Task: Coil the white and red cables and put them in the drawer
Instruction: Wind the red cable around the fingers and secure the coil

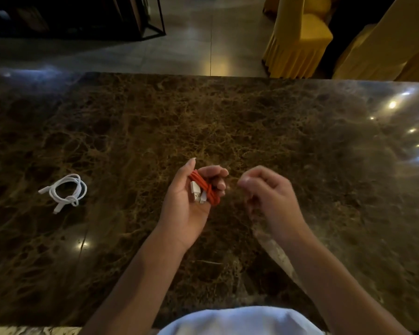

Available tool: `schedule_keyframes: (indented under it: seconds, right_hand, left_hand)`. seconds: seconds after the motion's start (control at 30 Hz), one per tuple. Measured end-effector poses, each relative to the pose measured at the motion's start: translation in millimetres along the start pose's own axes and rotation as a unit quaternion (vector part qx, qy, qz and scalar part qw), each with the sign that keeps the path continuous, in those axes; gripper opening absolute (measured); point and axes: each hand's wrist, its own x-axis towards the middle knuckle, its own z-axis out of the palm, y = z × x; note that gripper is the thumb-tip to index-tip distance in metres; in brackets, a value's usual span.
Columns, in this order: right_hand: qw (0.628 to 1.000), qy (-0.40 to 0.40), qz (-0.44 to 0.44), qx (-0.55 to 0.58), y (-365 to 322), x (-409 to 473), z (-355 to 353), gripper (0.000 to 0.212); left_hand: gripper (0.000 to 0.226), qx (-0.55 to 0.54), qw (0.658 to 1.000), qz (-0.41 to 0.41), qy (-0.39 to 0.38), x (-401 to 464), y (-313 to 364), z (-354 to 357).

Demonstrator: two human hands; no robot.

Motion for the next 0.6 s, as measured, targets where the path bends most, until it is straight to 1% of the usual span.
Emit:
schedule_keyframes:
  seconds: [0.03,0.07,0.13,0.2,0.3,0.4,0.5,0.6]
  right_hand:
    - [0.999,0.012,0.018,0.042,-6.3,3.4,-2.1,0.016]
    - [0.998,-0.004,0.03,0.061,-12.5,6.6,-3.7,0.017]
    - [0.996,-0.076,0.048,0.027,-20.4,11.9,-2.8,0.024]
    - [0.988,-0.142,0.059,-0.004,-15.3,13.6,2.2,0.031]
    - [0.979,-0.187,0.074,0.039,-18.0,13.2,5.5,0.034]
    - [0.97,-0.224,0.095,0.028,-16.8,15.7,5.7,0.029]
    - [0.954,-0.268,0.128,0.032,-16.1,15.1,4.4,0.032]
    - [0.944,-0.287,0.146,0.067,-10.3,16.7,0.7,0.032]
  left_hand:
    - [0.055,-0.007,1.0,-0.006,-0.022,-1.3,-1.6,0.1]
    - [0.057,-0.016,0.998,-0.017,-0.051,-2.6,-5.4,-1.2]
    - [0.061,-0.036,0.991,-0.063,-0.112,-7.1,-10.2,2.7]
    - [0.059,-0.053,0.978,-0.098,-0.177,-9.5,-14.4,5.0]
    - [0.051,-0.057,0.967,-0.115,-0.22,-11.8,-18.3,5.7]
    - [0.049,-0.072,0.958,-0.136,-0.24,-10.5,-18.8,-3.3]
    - [0.06,-0.063,0.948,-0.143,-0.278,-9.2,-22.4,-7.3]
    - [0.074,-0.059,0.927,-0.158,-0.334,-6.4,-25.6,-6.3]
